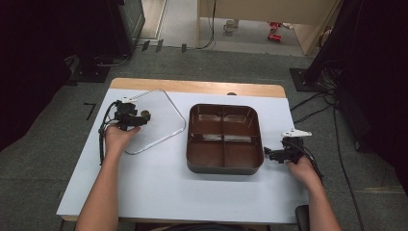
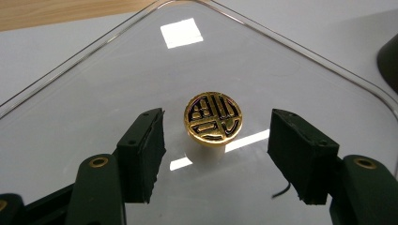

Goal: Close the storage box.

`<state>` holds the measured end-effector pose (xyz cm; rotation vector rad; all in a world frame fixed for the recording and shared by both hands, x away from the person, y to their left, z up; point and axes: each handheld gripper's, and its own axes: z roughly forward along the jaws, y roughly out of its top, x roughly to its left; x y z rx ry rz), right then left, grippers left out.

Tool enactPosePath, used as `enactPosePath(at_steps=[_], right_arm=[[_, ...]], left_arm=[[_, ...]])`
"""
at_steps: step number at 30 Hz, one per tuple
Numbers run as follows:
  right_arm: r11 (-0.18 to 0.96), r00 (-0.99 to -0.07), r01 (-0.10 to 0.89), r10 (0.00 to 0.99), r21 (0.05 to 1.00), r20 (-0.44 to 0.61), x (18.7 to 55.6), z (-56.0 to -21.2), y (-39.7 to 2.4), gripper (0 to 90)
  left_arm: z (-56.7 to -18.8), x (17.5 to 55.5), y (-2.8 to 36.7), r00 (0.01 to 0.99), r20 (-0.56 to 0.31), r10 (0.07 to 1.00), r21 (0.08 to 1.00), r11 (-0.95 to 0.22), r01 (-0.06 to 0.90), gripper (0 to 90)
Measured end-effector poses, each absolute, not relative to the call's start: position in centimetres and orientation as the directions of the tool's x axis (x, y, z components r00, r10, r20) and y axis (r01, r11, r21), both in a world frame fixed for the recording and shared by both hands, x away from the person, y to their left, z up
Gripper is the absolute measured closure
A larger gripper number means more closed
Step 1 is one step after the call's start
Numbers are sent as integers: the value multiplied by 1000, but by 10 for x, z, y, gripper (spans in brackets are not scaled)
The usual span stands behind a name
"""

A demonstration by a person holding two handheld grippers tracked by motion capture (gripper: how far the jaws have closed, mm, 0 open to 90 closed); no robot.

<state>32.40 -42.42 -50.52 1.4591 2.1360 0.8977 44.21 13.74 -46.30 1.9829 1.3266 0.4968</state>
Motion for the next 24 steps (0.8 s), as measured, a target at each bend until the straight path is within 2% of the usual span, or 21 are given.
enactPosePath(at_steps=[6,19,24], right_arm=[[249,-375,669,927,700,29,324,-505,-424,0],[248,-375,670,927,700,30,324,-505,-424,0],[247,-374,671,927,700,31,324,-505,-424,0]], left_arm=[[-472,451,136,375,-95,922,716,-199,669,415],[-481,454,130,399,-44,916,722,-247,646,582],[-479,454,130,391,-56,919,721,-234,653,590]])
